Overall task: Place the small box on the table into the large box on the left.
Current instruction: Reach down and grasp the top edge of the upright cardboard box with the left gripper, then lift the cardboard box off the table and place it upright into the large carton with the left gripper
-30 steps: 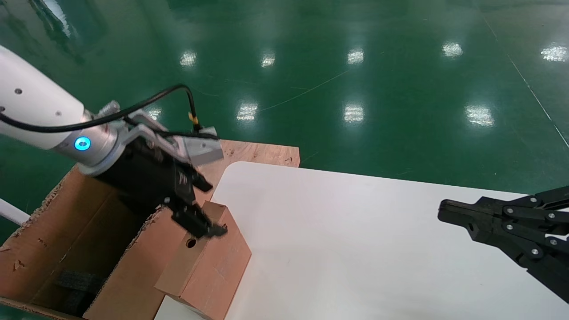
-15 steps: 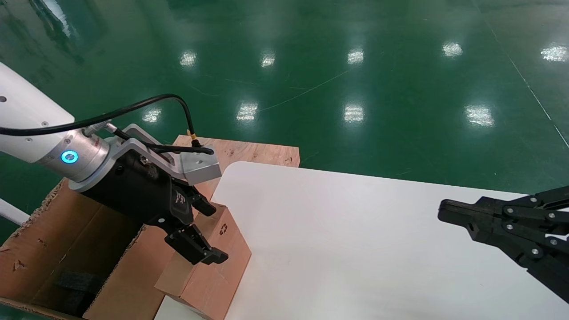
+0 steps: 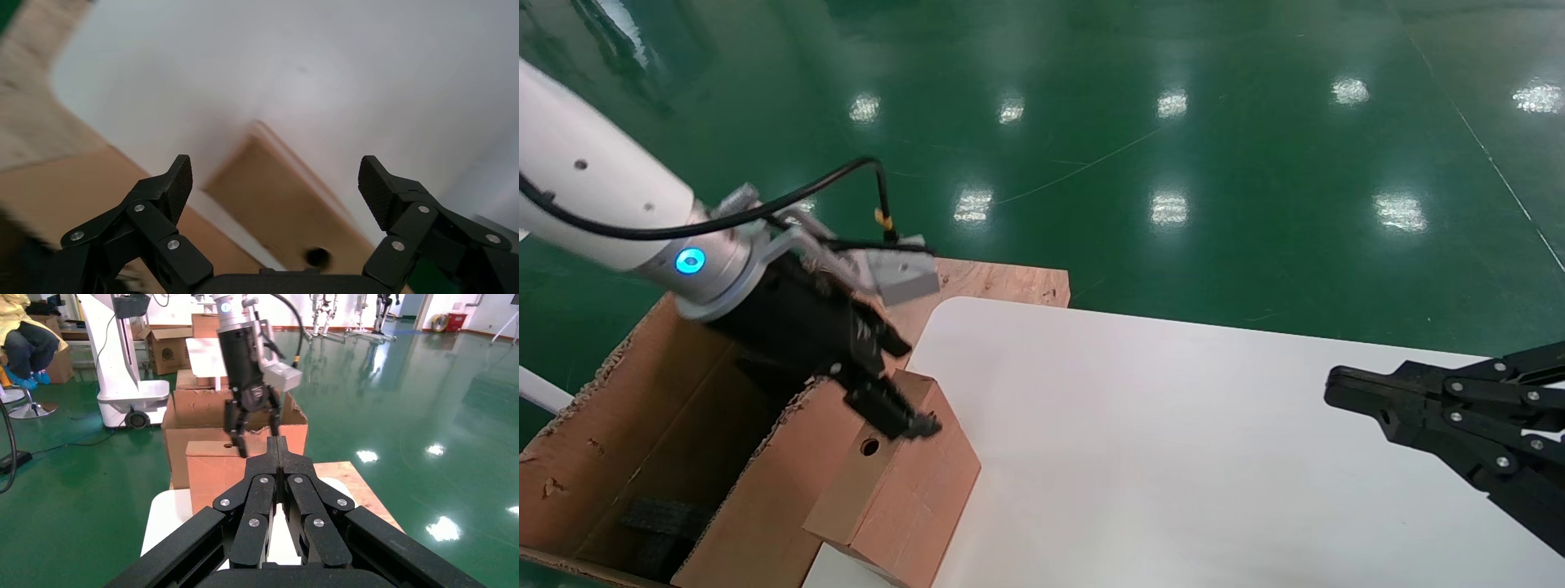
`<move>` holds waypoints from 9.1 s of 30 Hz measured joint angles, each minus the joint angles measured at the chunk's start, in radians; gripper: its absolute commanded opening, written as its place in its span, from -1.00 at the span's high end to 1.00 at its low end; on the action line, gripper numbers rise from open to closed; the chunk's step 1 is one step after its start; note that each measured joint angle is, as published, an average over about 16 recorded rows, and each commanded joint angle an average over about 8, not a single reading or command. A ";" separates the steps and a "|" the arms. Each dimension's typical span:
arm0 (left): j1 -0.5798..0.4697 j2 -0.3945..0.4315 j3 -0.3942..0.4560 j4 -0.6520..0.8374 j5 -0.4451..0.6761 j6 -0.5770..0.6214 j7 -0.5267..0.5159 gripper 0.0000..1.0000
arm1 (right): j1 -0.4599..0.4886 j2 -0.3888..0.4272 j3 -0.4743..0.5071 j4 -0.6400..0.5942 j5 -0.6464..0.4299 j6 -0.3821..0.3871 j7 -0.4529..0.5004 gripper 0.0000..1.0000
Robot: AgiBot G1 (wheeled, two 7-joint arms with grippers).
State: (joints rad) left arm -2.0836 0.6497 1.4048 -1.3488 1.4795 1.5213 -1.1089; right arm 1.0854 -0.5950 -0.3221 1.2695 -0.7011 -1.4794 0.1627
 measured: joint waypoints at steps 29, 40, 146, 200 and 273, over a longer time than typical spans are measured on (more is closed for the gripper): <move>-0.096 0.053 0.145 0.014 -0.085 0.048 -0.139 -1.00 | 0.000 0.000 0.000 0.000 0.000 0.000 0.000 1.00; -0.154 0.125 0.235 0.008 -0.064 0.042 -0.222 -1.00 | 0.000 0.000 -0.001 -0.001 0.001 0.000 -0.001 1.00; -0.164 0.224 0.506 0.000 -0.093 -0.068 -0.405 1.00 | 0.000 0.001 -0.002 -0.001 0.002 0.001 -0.001 1.00; -0.481 0.240 0.464 1.064 0.054 0.060 0.375 1.00 | 0.001 0.001 -0.003 -0.001 0.003 0.001 -0.002 1.00; -0.021 0.274 0.537 1.346 0.037 -0.176 0.274 1.00 | 0.001 0.002 -0.005 -0.001 0.004 0.002 -0.003 1.00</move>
State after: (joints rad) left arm -2.1044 0.9234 1.9417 -0.0025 1.5162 1.3452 -0.8350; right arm 1.0865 -0.5931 -0.3270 1.2681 -0.6975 -1.4772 0.1598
